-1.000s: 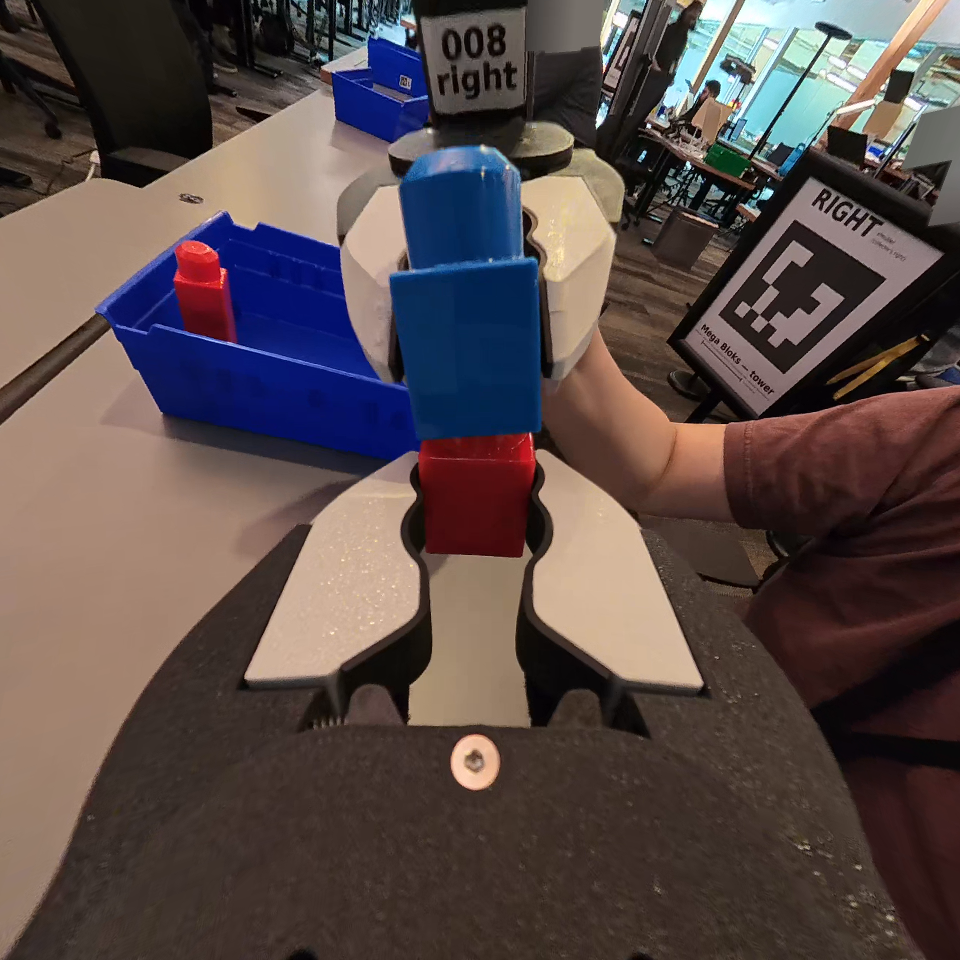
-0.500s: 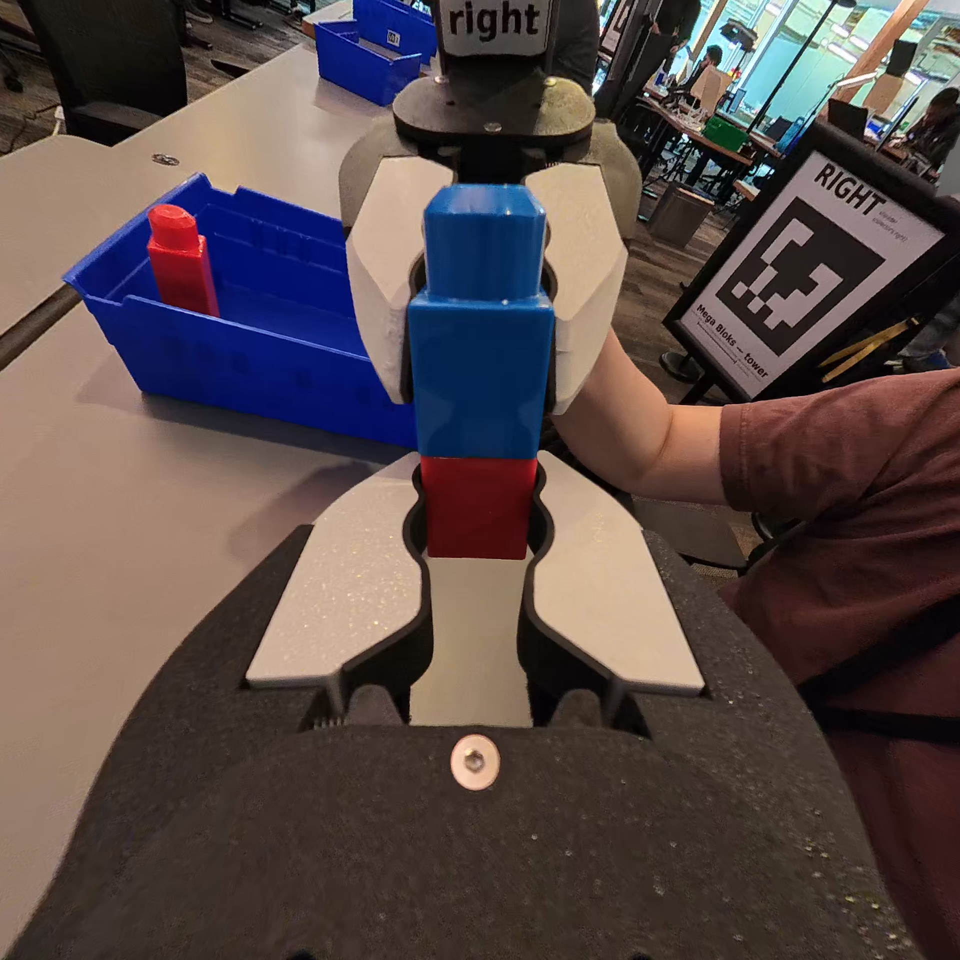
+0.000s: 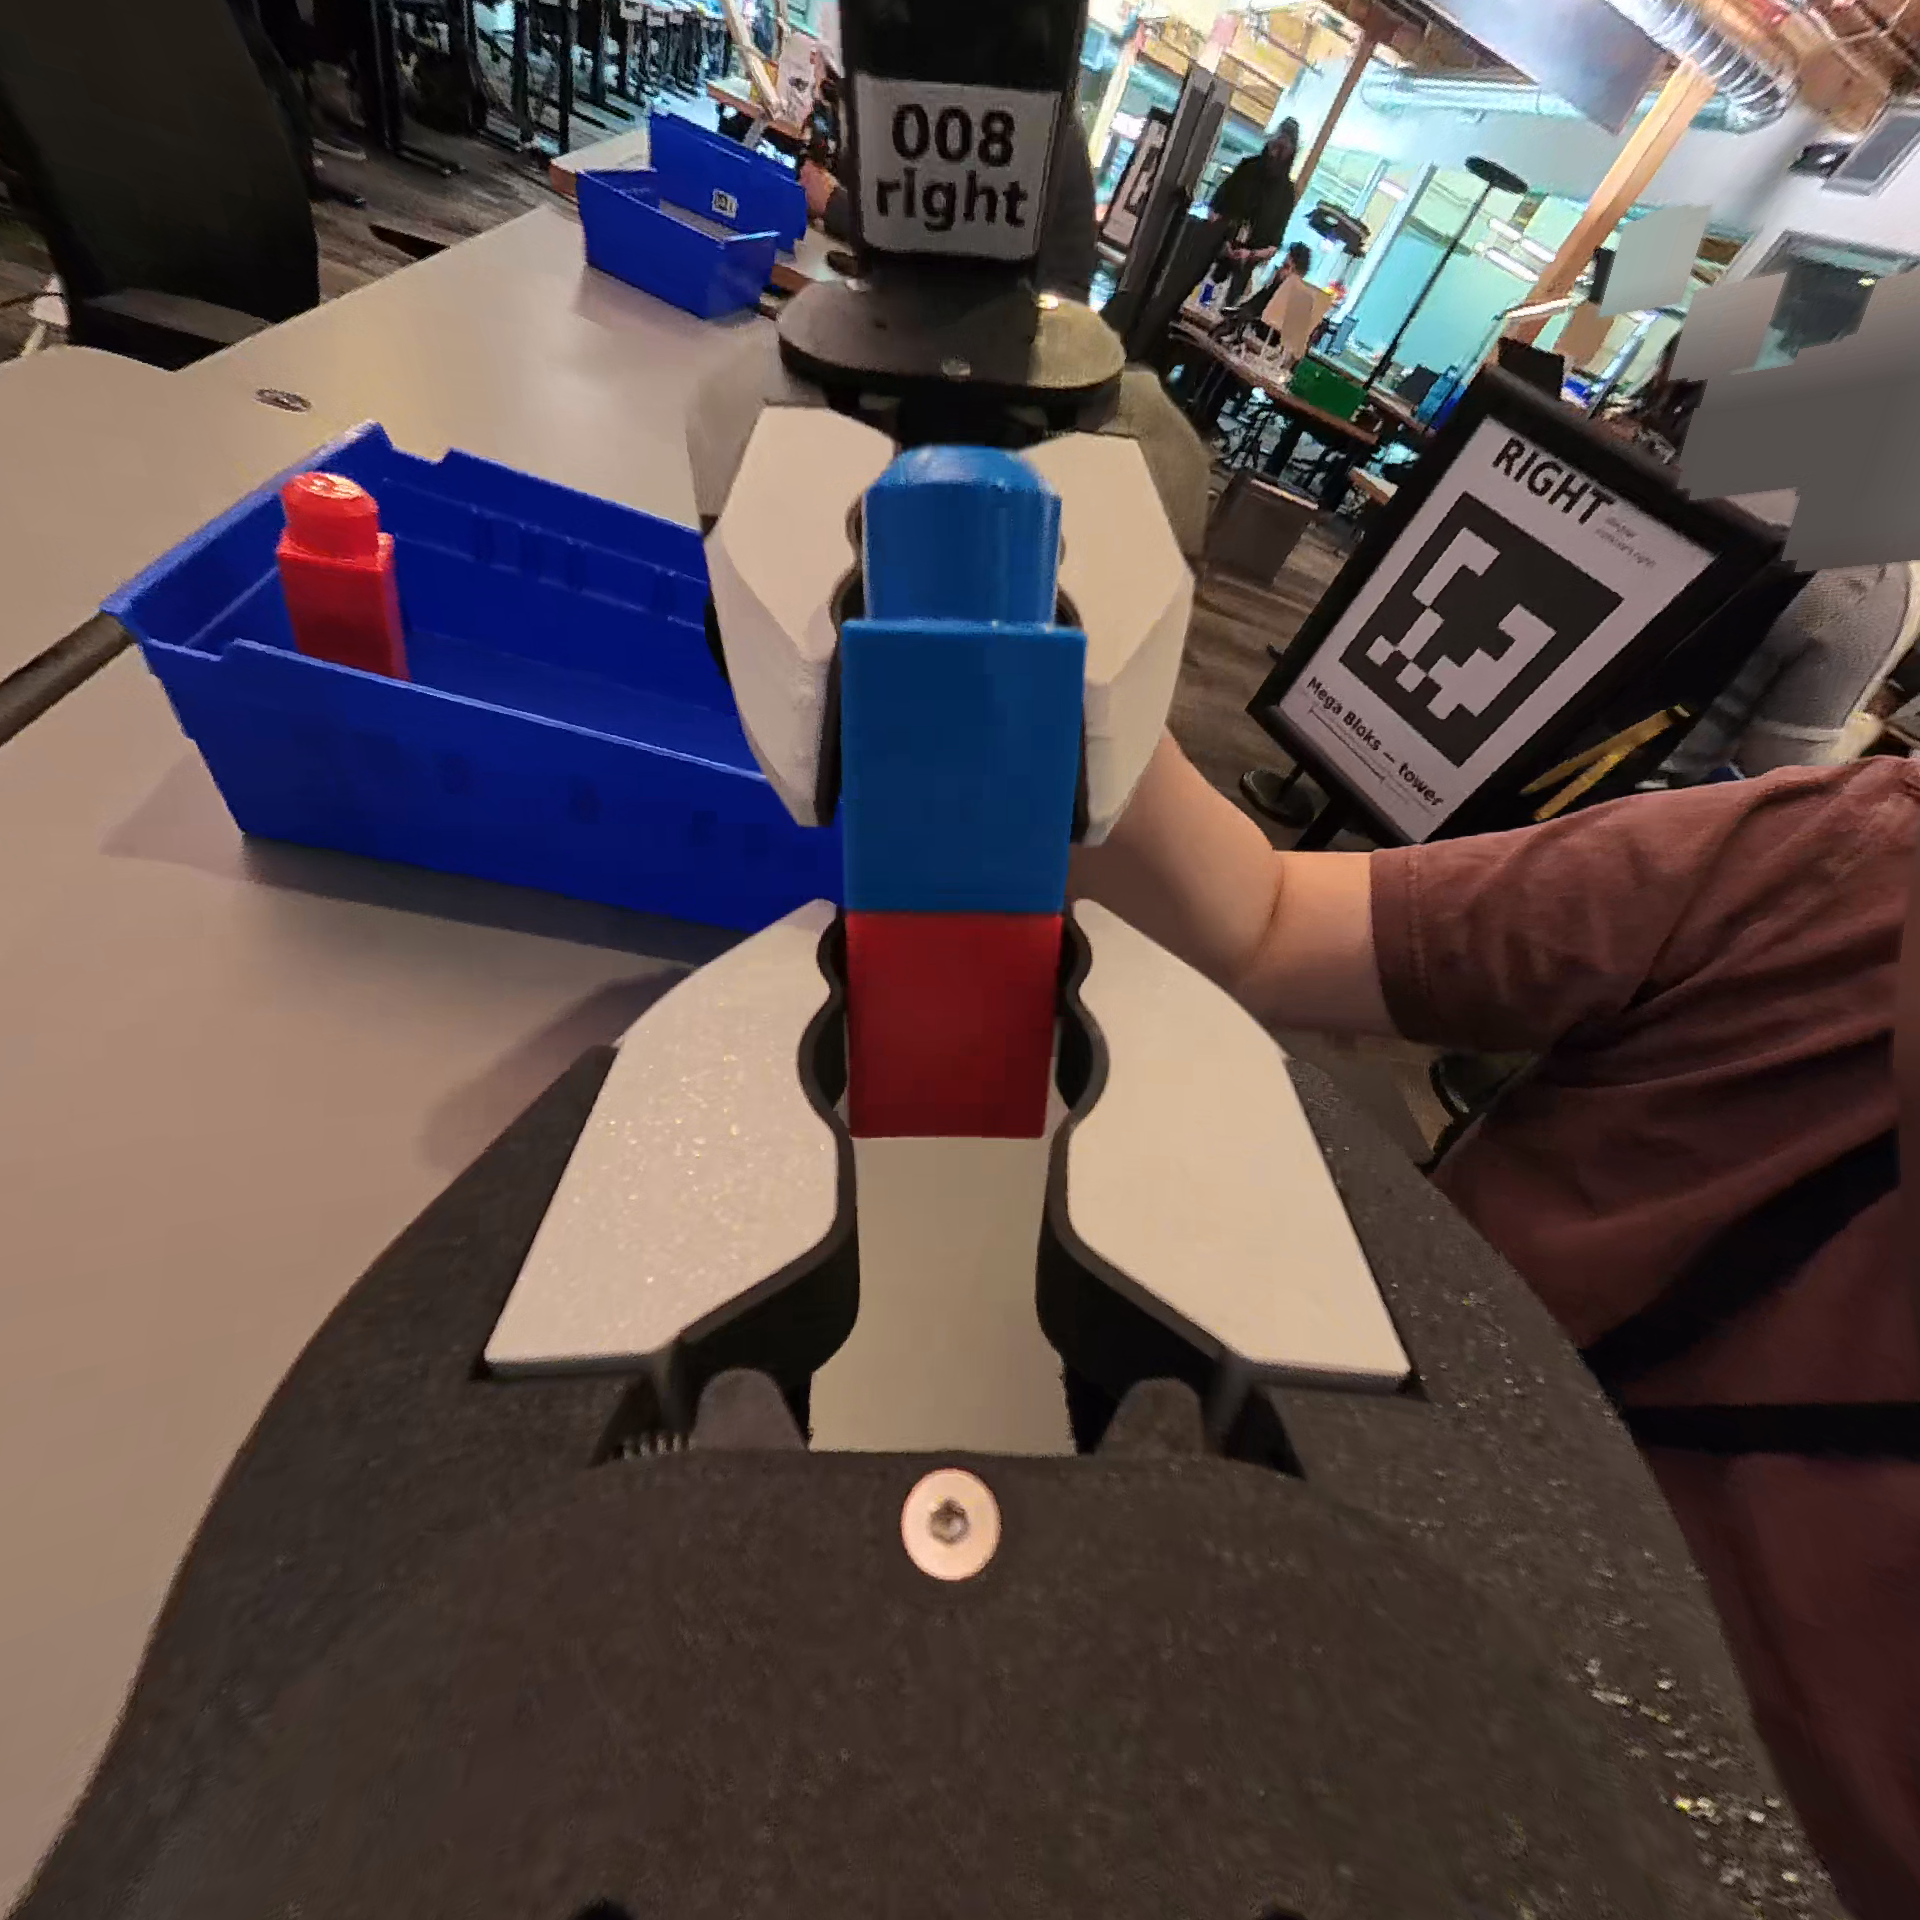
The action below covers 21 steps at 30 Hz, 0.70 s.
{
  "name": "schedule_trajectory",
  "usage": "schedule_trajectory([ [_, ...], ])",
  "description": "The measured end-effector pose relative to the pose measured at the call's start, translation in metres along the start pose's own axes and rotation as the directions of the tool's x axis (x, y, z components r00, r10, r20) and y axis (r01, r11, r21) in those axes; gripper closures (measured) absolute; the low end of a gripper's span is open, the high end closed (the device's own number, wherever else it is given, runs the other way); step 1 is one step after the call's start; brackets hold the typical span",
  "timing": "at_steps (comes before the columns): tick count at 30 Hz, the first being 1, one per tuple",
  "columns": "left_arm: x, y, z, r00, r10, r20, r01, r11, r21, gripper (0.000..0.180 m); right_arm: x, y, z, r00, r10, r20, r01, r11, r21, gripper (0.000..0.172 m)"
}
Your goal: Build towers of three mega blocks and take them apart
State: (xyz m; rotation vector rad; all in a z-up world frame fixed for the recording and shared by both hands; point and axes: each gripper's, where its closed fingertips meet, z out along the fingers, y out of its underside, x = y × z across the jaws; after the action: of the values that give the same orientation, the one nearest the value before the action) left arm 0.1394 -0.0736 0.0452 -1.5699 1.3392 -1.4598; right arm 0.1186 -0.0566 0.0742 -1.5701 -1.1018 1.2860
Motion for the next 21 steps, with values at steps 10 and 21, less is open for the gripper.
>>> schedule_trajectory([
  [10, -0.040, -0.016, -0.112, 0.797, 0.218, 0.563, -0.154, 0.975, -0.159, 0.132, 0.046, 0.010, 0.000, 0.983, 0.053, -0.174, -0.048, 0.998, 0.031, 0.135],
  [21, -0.052, 0.127, -0.314, 0.185, -0.122, 0.975, 0.518, 0.855, 0.009, 0.133, 0.077, 0.031, 0.006, 0.957, 0.061, -0.283, -0.077, 0.996, -0.046, 0.135],
])
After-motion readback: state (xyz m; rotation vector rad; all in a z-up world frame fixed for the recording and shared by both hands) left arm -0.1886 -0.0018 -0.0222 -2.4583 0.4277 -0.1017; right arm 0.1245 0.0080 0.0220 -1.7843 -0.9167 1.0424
